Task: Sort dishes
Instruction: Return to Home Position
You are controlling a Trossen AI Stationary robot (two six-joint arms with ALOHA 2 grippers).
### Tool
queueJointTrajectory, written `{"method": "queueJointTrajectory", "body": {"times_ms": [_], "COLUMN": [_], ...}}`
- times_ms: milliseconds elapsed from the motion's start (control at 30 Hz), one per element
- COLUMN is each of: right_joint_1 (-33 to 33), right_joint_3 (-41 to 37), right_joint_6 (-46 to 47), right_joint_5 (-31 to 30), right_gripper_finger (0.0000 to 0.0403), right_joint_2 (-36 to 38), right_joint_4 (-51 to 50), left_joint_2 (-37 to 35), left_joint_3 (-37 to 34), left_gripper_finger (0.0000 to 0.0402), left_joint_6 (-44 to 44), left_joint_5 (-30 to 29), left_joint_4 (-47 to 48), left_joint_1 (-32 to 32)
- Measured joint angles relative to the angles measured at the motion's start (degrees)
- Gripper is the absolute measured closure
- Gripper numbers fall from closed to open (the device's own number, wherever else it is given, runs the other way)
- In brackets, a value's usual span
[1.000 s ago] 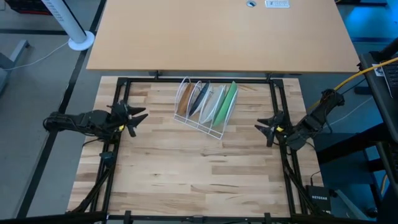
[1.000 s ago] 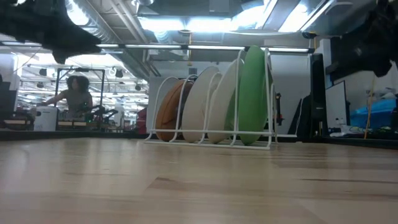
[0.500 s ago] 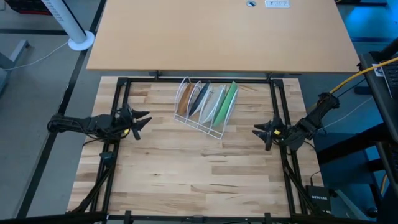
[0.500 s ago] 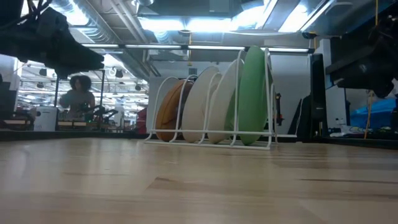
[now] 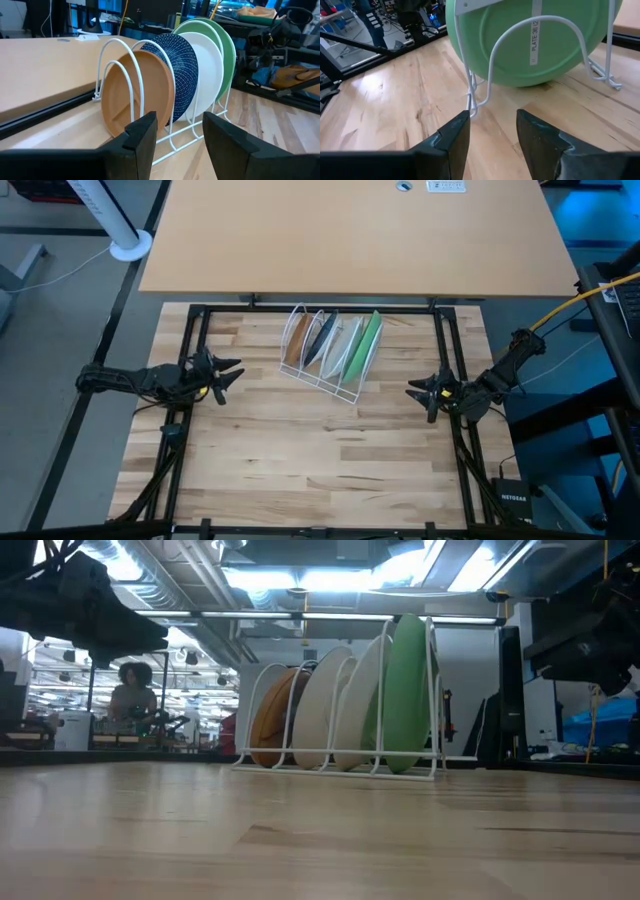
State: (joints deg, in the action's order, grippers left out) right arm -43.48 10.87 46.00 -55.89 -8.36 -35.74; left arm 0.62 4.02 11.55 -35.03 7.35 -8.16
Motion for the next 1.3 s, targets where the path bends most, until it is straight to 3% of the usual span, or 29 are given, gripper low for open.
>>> {"method": "queueJointTrajectory", "body": {"times_ms": [867, 1133, 1300], "right_joint_1": [0.00, -0.01, 0.00], "right_joint_3": [-0.26, -0.26, -0.26], "right_joint_6": [0.15, -1.89, -7.49], "right_joint_5": [20.46, 21.11, 13.63], "right_gripper_finger": [0.0237, 0.0237, 0.0237], "right_joint_2": [0.00, 0.00, 0.00], "right_joint_4": [2.47, 2.47, 2.93], "left_joint_2": [0.00, 0.00, 0.00], "left_joint_3": [-0.05, -0.05, -0.06], "left_gripper_finger": [0.0250, 0.0250, 0.0250], "left_joint_6": [0.00, 0.00, 0.01], "left_joint_5": [0.02, 0.04, 0.04], "left_joint_4": [0.04, 0.07, 0.07], "left_joint_1": [0.00, -0.02, -0.01]}}
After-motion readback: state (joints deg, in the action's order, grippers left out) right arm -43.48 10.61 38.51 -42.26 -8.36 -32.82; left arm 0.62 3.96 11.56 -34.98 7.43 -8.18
